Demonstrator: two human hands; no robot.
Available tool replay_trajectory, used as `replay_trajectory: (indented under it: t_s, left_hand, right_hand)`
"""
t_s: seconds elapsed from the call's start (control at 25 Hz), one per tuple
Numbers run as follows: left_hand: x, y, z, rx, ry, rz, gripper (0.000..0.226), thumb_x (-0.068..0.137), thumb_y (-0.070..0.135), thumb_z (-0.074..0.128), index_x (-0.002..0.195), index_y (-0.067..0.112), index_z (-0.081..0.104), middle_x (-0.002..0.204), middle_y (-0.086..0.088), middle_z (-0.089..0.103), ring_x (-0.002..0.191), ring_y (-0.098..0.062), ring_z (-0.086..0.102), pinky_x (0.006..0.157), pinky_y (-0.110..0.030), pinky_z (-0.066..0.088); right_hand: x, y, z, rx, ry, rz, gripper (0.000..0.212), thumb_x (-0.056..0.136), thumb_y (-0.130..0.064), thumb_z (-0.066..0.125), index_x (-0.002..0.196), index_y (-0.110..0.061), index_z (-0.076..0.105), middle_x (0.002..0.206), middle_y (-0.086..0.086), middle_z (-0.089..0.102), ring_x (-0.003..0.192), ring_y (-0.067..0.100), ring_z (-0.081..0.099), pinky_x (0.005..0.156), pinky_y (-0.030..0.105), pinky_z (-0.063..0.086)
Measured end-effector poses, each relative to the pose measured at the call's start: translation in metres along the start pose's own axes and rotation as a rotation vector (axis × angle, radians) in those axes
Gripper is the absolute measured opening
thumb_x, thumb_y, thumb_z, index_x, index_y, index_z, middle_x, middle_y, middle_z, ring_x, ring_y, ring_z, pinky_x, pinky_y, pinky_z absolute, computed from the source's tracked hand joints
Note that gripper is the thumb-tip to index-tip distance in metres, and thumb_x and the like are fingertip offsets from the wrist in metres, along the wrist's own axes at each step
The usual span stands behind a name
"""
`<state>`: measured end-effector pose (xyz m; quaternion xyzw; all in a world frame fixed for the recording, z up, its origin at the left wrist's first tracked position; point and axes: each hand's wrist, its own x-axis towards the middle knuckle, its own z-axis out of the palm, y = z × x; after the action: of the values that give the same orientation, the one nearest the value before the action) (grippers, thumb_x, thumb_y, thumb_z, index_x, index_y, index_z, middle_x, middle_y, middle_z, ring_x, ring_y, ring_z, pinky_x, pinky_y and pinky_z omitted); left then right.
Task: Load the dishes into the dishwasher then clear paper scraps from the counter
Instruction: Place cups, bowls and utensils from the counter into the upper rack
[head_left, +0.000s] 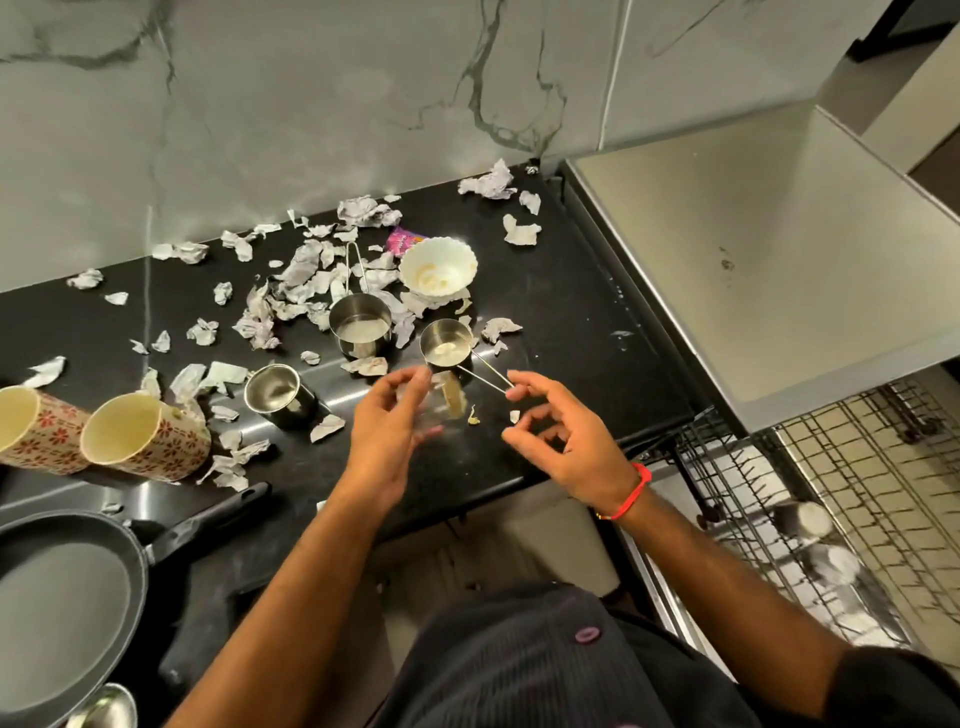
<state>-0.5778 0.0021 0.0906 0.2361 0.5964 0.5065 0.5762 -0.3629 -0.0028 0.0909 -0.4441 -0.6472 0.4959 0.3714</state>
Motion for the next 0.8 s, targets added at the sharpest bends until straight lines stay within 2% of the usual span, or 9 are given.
replay_trajectory:
  t_s: [0.08, 0.16, 0.24, 0.32, 0.4, 0.52, 0.64, 0.72, 0.8]
  left_hand:
    - [-0.02, 0.006, 0.026, -0.093, -0.238, -0.199, 0.042, 0.095, 0.04, 0.063, 0.123, 0.009, 0.067, 0.116, -0.011, 0.07, 0.091, -0.018, 0.067, 0.077, -0.034, 0.054]
    - [-0.031, 0.003, 0.059, -0.062, -0.41, -0.296, 0.049, 0.097, 0.047, 0.059, 0.125, 0.008, 0.066, 0.114, -0.013, 0.069, 0.089, -0.021, 0.066, 0.074, -0.033, 0.051]
    - [-0.04, -0.003, 0.101, 0.03, -0.494, -0.353, 0.054, 0.098, 0.052, 0.053, 0.122, 0.006, 0.067, 0.103, -0.013, 0.068, 0.076, -0.019, 0.061, 0.059, -0.026, 0.046]
    - [-0.048, -0.011, 0.139, 0.182, -0.518, -0.367, 0.051, 0.101, 0.053, 0.046, 0.107, 0.009, 0.072, 0.089, -0.012, 0.068, 0.063, -0.015, 0.057, 0.05, -0.024, 0.04]
    - [-0.055, -0.024, 0.174, 0.369, -0.541, -0.348, 0.051, 0.102, 0.054, 0.042, 0.095, 0.014, 0.074, 0.08, -0.009, 0.069, 0.063, -0.016, 0.057, 0.052, -0.026, 0.041]
    - [-0.059, -0.055, 0.228, 0.599, -0.634, -0.316, 0.055, 0.102, 0.057, 0.039, 0.092, 0.017, 0.075, 0.072, -0.006, 0.068, 0.062, -0.017, 0.057, 0.054, -0.027, 0.041]
    - [-0.061, -0.092, 0.282, 0.65, -0.716, -0.326, 0.051, 0.101, 0.057, 0.042, 0.091, 0.018, 0.072, 0.066, -0.003, 0.069, 0.056, -0.016, 0.06, 0.052, -0.028, 0.045]
    - [-0.062, -0.117, 0.318, 0.671, -0.763, -0.31, 0.041, 0.102, 0.05, 0.046, 0.101, 0.018, 0.07, 0.073, -0.004, 0.071, 0.055, -0.015, 0.064, 0.053, -0.03, 0.05]
    - [-0.056, -0.141, 0.354, 0.691, -0.798, -0.32, 0.029, 0.103, 0.04, 0.051, 0.116, 0.02, 0.066, 0.097, -0.007, 0.074, 0.069, -0.018, 0.072, 0.059, -0.034, 0.055]
  right_hand:
    - [-0.011, -0.015, -0.011, -0.117, -0.046, -0.108, 0.07, 0.082, -0.02, 0.077, 0.143, -0.024, 0.043, 0.138, -0.003, 0.045, 0.106, 0.019, 0.057, 0.075, 0.034, 0.057]
    - [-0.022, -0.021, -0.027, -0.279, -0.011, -0.216, 0.067, 0.082, -0.02, 0.078, 0.142, -0.015, 0.046, 0.141, 0.004, 0.042, 0.123, 0.019, 0.05, 0.095, 0.033, 0.051]
    - [-0.038, -0.019, -0.051, -0.35, 0.121, -0.206, 0.06, 0.082, -0.021, 0.078, 0.136, -0.01, 0.053, 0.135, 0.007, 0.045, 0.128, 0.018, 0.048, 0.106, 0.03, 0.043]
    - [-0.058, -0.015, -0.077, -0.339, 0.222, -0.133, 0.062, 0.08, -0.023, 0.08, 0.135, -0.009, 0.054, 0.132, 0.004, 0.048, 0.125, 0.014, 0.05, 0.105, 0.027, 0.043]
    - [-0.083, -0.008, -0.103, -0.328, 0.28, -0.078, 0.064, 0.078, -0.027, 0.081, 0.134, -0.01, 0.054, 0.129, 0.001, 0.051, 0.121, 0.013, 0.053, 0.101, 0.027, 0.047]
    - [-0.123, 0.01, -0.141, -0.327, 0.408, -0.008, 0.063, 0.076, -0.032, 0.083, 0.129, -0.011, 0.058, 0.124, 0.0, 0.054, 0.114, 0.015, 0.057, 0.094, 0.029, 0.051]
    - [-0.157, 0.036, -0.18, -0.29, 0.523, 0.091, 0.062, 0.075, -0.039, 0.082, 0.127, -0.015, 0.06, 0.12, -0.004, 0.056, 0.11, 0.015, 0.059, 0.091, 0.03, 0.053]
    - [-0.176, 0.058, -0.211, -0.261, 0.575, 0.167, 0.06, 0.076, -0.041, 0.08, 0.128, -0.019, 0.06, 0.12, -0.007, 0.056, 0.11, 0.012, 0.058, 0.088, 0.027, 0.054]
    - [-0.192, 0.088, -0.246, -0.273, 0.6, 0.266, 0.059, 0.077, -0.038, 0.08, 0.129, -0.022, 0.058, 0.121, -0.006, 0.054, 0.109, 0.01, 0.058, 0.084, 0.024, 0.055]
